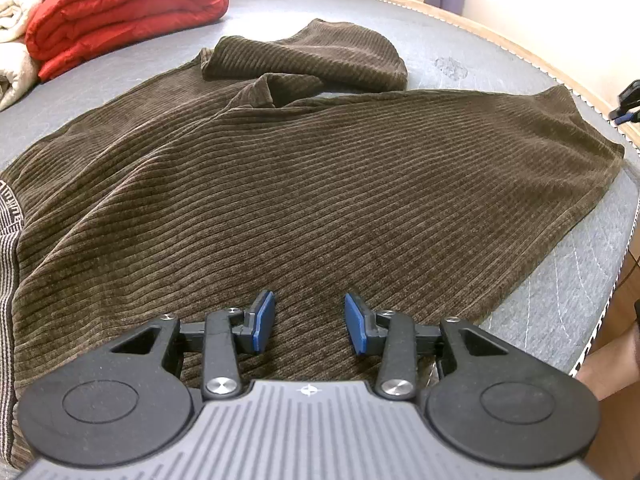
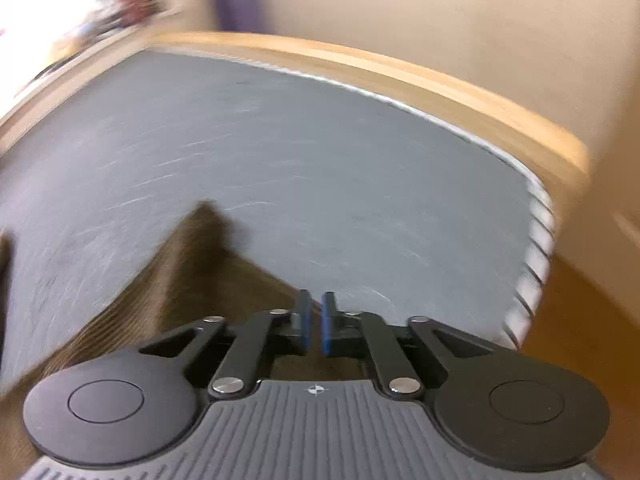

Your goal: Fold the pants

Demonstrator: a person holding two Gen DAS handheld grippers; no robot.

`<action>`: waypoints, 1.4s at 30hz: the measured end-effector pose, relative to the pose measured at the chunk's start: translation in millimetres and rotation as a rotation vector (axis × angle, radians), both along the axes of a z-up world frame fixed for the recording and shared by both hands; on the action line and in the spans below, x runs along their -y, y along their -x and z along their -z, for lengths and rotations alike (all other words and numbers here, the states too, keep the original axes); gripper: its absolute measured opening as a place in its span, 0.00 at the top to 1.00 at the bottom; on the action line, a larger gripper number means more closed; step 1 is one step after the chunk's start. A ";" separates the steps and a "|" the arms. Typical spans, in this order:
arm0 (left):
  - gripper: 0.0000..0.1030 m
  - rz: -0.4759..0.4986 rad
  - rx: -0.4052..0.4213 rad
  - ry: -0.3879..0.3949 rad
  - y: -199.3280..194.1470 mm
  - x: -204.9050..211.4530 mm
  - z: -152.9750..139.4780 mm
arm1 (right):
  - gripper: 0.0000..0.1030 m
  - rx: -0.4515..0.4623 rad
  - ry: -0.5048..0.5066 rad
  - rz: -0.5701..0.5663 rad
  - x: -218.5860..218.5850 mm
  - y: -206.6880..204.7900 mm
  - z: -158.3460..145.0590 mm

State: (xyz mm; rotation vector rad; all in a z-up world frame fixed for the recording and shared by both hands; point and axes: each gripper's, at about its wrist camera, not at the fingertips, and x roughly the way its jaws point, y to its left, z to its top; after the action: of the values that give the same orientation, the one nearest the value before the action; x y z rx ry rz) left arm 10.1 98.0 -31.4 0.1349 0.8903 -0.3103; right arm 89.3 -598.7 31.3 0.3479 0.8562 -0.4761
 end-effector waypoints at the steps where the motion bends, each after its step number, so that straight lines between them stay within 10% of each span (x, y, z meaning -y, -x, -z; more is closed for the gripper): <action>1: 0.57 0.001 0.000 0.001 0.0 -0.2 -0.1 | 0.71 -0.026 0.018 -0.018 0.7 -5.9 4.9; 7: 0.52 -0.003 -0.001 0.006 -3.0 1.2 -0.1 | 0.64 -0.151 -0.145 0.120 41.8 -8.1 44.1; 21: 0.50 -0.010 0.004 0.008 -3.5 4.0 0.9 | 0.65 -0.195 -0.062 0.005 24.8 6.8 47.9; 25: 0.50 -0.012 0.005 0.008 -3.0 3.7 0.6 | 0.86 -0.175 -0.072 -0.006 22.3 8.5 47.1; 35: 0.50 -0.024 -0.023 0.059 -1.1 2.0 -10.6 | 0.83 -0.220 -0.025 0.174 25.7 10.4 36.2; 42: 0.49 0.116 -0.019 0.016 12.9 26.8 -5.1 | 0.79 0.081 0.009 0.151 9.0 -15.9 -3.8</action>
State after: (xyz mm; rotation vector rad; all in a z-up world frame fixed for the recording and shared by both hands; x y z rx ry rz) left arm -2.8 71.1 -26.4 0.1690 0.9003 -0.4276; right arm 105.1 -607.7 35.0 0.4226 0.7523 -0.6022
